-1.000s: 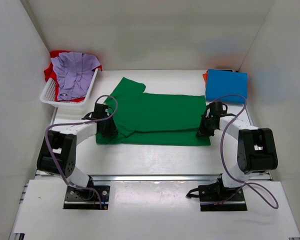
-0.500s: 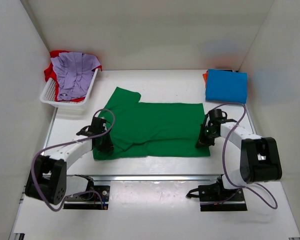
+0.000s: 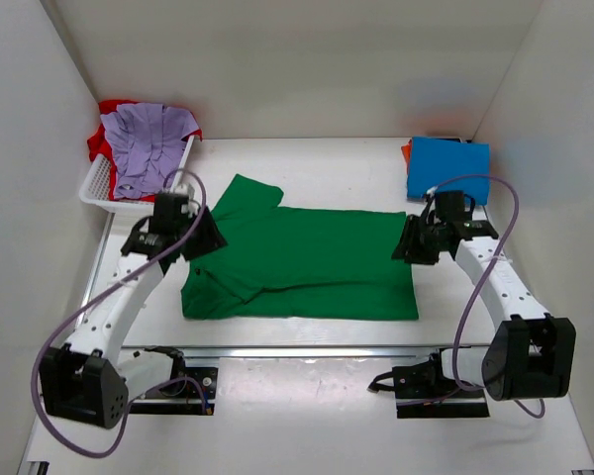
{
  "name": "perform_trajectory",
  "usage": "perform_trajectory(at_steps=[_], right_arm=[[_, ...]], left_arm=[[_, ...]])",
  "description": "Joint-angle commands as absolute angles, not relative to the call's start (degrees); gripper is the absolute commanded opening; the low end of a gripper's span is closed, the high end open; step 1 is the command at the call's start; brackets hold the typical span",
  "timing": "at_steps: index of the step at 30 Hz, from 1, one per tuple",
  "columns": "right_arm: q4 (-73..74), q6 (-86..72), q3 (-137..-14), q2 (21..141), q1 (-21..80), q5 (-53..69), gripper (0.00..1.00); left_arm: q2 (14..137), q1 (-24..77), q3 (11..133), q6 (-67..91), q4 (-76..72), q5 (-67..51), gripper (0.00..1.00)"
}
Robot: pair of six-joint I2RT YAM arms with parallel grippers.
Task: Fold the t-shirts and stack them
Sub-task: Fold the flattened tshirt in 1/3 of the way, then grap the side of the flattened tshirt furthest away from the robot with both arms
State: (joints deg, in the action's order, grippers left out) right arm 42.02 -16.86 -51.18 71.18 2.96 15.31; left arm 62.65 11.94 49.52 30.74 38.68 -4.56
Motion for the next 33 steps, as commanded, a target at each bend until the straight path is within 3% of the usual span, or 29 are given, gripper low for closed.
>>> perform_trajectory(at_steps=[1, 2, 7, 10, 15, 21, 33], right_arm=[[37.9, -16.8, -56.6, 72.8, 1.4, 15.5, 0.39], [37.0, -17.1, -58.5, 74.2, 1.2, 14.9, 0.46], [33.7, -19.0, -66.2, 82.0, 1.0, 13.5, 0.55], [31.6, -18.5, -69.1, 87.8, 0.3, 13.6, 0.57], [30.7, -17.7, -75.2, 96.1, -1.8, 11.7, 0.62], [31.5, -16.8, -82.6, 105.9, -3.5, 10.2, 0.68], [31.1, -17.7, -90.1, 117.7, -2.4, 8.6, 0.7]], left_arm=[[69.3, 11.2, 58.3, 27.3, 35.4, -6.3, 0.62], [73.8, 11.0, 61.5, 26.6, 34.5, -5.4, 0.61], [91.1, 9.7, 75.2, 23.9, 29.2, -0.6, 0.6], [102.6, 7.7, 86.2, 23.5, 29.2, -1.3, 0.66], [121.4, 6.2, 108.1, 21.8, 35.4, -0.2, 0.86], [131.4, 5.9, 116.8, 22.0, 35.9, -0.4, 0.9], [139.5, 8.2, 120.9, 20.9, 40.4, -0.1, 0.86]])
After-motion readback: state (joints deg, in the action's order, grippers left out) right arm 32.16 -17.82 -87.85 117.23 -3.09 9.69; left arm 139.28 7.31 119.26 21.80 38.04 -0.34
